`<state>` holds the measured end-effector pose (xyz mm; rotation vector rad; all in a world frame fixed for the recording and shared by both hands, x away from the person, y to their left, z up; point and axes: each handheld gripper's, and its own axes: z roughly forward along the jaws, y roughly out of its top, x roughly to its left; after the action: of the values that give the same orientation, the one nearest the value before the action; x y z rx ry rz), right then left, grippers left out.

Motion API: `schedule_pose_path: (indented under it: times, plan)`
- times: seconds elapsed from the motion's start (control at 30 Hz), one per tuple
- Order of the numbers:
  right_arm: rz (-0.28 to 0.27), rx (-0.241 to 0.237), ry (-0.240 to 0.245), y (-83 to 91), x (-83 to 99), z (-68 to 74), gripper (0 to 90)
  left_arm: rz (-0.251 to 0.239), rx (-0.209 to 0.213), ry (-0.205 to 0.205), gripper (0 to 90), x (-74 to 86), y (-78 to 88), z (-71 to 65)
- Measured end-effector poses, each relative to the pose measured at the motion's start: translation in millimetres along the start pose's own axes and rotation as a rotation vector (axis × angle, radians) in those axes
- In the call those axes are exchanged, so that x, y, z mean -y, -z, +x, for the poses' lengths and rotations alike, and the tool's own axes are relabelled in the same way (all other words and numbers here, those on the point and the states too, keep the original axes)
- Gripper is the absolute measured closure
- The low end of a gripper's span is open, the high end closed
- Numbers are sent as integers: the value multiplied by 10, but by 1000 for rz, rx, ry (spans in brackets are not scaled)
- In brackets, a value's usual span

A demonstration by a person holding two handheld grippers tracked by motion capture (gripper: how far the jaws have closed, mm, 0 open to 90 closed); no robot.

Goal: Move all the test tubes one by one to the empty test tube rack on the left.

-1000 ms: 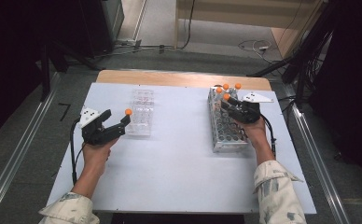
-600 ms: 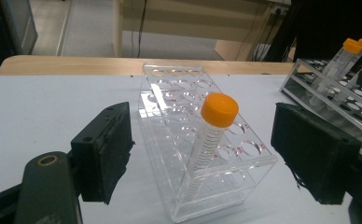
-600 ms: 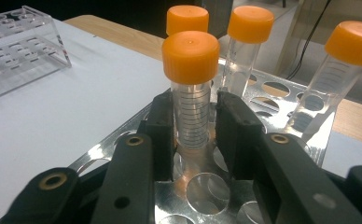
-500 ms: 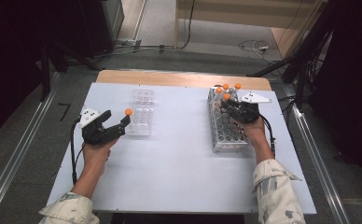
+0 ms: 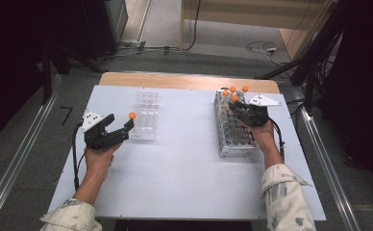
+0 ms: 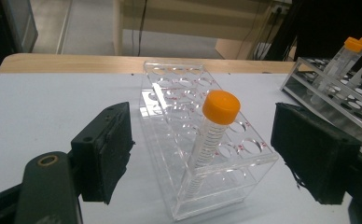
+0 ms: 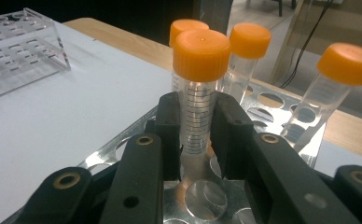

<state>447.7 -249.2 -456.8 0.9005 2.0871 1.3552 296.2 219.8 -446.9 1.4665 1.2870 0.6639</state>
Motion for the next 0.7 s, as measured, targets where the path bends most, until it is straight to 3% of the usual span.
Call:
schedule_pose_path:
  times: [0.47,0.7]
  plan:
    - [-53,18,8,102,-133,16,714,-4,-1,-4,193,-1,-2,-6]
    - [-85,28,37,176,-258,41,714,-8,-2,-7,193,-4,4,-7]
